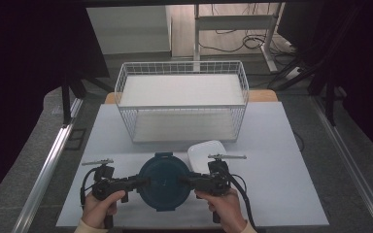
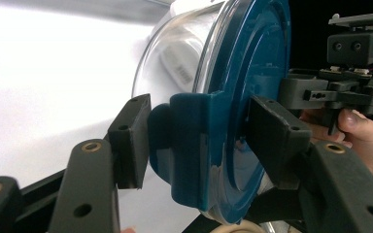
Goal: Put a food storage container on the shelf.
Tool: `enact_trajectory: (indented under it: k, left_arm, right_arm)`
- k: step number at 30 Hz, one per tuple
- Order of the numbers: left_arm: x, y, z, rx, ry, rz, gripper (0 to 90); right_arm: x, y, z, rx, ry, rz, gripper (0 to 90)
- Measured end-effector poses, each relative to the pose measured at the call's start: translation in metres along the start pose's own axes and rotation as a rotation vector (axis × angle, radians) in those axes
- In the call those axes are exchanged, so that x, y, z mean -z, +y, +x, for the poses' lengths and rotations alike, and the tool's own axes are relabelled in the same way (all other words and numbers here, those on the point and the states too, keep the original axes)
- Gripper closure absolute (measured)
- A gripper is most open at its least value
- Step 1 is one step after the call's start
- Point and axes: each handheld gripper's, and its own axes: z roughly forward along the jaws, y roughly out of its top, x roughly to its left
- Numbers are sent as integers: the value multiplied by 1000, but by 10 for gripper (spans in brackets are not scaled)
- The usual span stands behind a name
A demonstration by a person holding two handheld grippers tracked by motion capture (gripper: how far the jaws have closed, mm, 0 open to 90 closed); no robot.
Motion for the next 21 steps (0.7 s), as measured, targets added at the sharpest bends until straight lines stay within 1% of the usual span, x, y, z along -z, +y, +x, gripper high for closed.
enact_trajectory:
  k: [3,4,7,11,13,16,19,21]
  left_arm:
    - [-2,5,-4,-4,0,7,437]
    - [-2,8,-7,-7,5,2,437]
    - [-2,15,-11,-15,3,-5,437]
    - [-4,26,-16,-14,-14,-6,437]
    - [-5,32,-17,-11,-29,2,437]
    - [-5,40,-19,-14,-46,4,436]
    - [-4,47,-21,-17,-49,-4,436]
    - [-5,52,-23,-20,-45,-6,436]
  right_arm:
    - [5,5,0,11,1,-2,383]
    - [6,7,-1,14,5,3,383]
    - [10,16,-1,17,10,-1,383]
    - [18,28,3,36,-3,-9,383]
    - [21,33,5,44,-13,-13,383]
    - [26,43,9,72,-26,-13,382]
    - [29,52,12,86,-32,-16,383]
    - [30,57,12,81,-29,-13,383]
